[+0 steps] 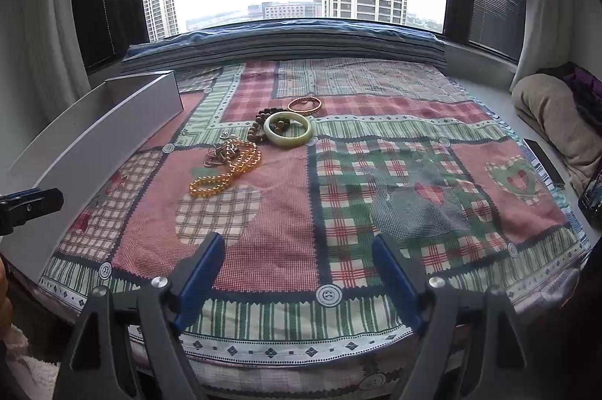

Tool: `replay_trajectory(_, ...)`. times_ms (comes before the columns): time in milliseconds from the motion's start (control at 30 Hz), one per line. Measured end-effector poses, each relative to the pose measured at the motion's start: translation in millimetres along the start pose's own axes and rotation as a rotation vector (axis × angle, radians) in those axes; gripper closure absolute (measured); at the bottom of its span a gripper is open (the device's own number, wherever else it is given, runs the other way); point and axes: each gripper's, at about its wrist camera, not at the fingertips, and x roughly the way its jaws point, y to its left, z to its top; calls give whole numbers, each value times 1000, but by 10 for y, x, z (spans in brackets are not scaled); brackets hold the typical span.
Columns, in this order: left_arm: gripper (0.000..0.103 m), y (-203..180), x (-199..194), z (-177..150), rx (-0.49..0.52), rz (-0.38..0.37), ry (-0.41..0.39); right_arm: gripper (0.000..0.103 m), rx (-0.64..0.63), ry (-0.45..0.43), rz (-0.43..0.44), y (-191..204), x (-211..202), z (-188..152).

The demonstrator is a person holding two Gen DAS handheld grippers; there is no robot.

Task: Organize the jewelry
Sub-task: 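Grasp the amber bead necklace with the left gripper and lift it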

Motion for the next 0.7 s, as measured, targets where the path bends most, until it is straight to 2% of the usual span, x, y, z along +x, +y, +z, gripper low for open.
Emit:
replay_trajectory(200, 2, -231, 304, 171, 34, -33, 51, 21, 27, 18, 23, -117, 118, -13)
replay_trajectory(333, 2, -574, 617, 348, 130, -82, 60, 21, 36, 27, 27, -192, 158, -52)
replay_trajectory(467, 3, -958, 1142, 532, 224, -131, 99, 21, 63, 44, 38, -277, 197, -84)
replay_trajectory(533, 19, -1138, 1430, 574, 265, -82, 123, 21, 67, 40, 40, -296, 175, -86)
replay_trajectory(600, 28, -1265, 1686, 588, 290, -38, 162, 21, 71, 31, 39, -326, 140, -81)
replay_trajectory(667, 33, -1298, 1857, 569, 289, -19, 194, 21, 80, 23, 40, -366, 107, -77)
replay_trajectory(700, 33, -1314, 1886, 564, 292, -9, 183, 21, 84, 20, 39, -386, 97, -78)
